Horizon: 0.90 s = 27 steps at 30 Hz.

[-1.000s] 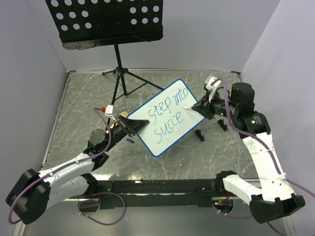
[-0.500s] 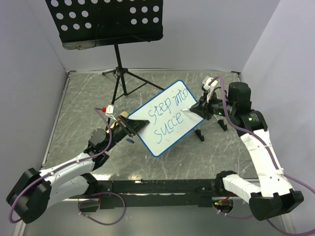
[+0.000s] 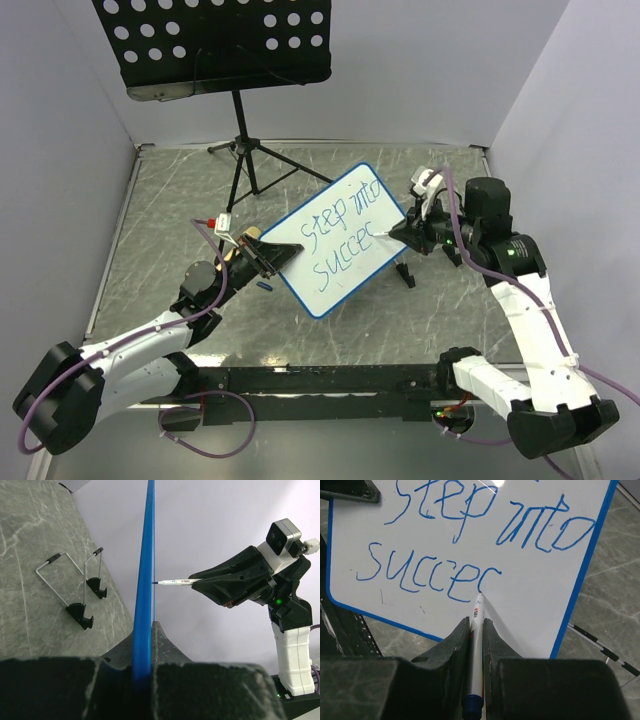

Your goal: Write a sentence on the whiteboard

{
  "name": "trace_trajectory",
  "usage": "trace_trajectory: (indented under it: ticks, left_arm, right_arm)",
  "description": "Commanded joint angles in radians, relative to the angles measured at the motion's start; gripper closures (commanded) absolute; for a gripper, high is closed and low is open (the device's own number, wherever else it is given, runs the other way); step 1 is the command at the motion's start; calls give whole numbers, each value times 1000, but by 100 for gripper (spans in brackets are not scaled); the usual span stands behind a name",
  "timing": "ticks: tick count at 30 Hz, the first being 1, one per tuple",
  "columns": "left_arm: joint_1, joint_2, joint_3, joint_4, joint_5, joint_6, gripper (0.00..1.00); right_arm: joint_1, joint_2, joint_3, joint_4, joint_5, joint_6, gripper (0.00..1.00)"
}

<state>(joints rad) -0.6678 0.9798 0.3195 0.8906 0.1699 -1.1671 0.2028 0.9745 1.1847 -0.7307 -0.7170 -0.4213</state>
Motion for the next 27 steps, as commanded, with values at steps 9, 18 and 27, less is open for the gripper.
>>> trace_trajectory:
  ticks: [9,18,27]
  left_arm:
    - [8,-62,35,153,3,-26,99]
    - [8,-36,33,176,11,-36,99]
    - [11,-43,18,160,8,-26,99]
  right_arm:
    - [-19,-48,-46,-50,42,-36,100]
    - [-16,-31,-14,-73,-96,-25,100]
    - [-92,-39,98,25,-173,65,100]
